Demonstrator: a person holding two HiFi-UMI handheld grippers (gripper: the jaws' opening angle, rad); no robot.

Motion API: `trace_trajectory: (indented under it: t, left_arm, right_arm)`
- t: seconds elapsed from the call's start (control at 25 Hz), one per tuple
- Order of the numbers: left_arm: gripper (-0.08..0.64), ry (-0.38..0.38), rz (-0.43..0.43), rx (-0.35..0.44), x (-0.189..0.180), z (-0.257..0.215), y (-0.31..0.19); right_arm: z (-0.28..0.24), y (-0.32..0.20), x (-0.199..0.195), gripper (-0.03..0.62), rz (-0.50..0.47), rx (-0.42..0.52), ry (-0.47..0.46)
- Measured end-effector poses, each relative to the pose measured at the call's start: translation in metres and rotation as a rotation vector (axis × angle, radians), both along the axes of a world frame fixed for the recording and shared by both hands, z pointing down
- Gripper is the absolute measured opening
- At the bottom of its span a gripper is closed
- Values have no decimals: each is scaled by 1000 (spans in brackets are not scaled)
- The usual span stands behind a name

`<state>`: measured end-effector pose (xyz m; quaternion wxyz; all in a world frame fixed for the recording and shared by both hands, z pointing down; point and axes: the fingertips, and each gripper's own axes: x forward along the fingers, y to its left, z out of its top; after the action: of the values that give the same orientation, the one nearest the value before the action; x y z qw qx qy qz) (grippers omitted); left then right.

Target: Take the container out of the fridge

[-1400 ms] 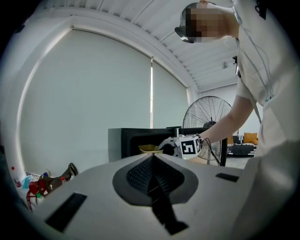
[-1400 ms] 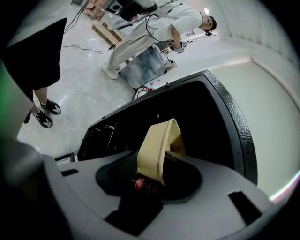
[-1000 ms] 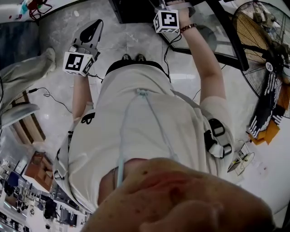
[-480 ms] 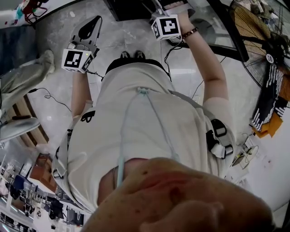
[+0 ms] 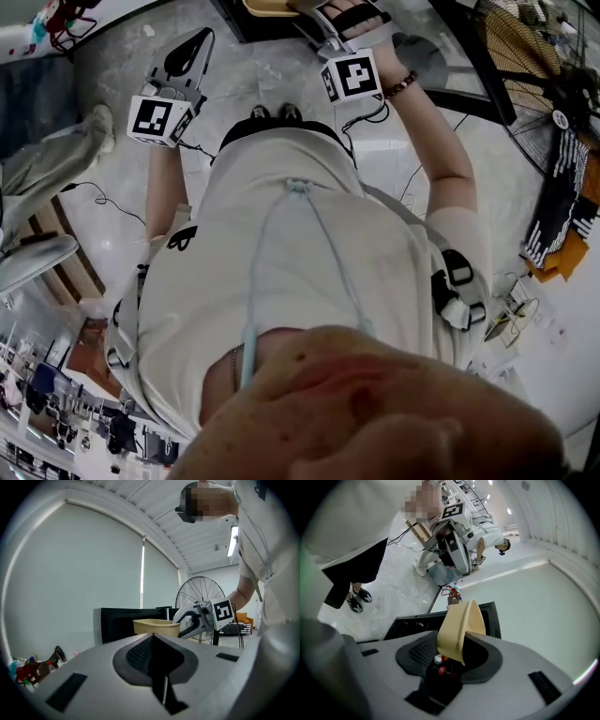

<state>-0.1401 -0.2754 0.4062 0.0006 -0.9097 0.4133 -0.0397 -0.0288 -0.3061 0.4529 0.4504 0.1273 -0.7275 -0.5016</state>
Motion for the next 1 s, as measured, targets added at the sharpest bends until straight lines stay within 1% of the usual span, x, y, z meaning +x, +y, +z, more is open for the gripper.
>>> trace_trajectory:
  t: [0.44,1.0]
  left_arm:
    - [8,-2,21,9,10,-6,-4]
    - [8,0,36,2,21,-1,0]
  right_arm:
    - [-15,38,11,158,-12,-26,-37]
    - [-14,47,16,156,-8,-54,-56]
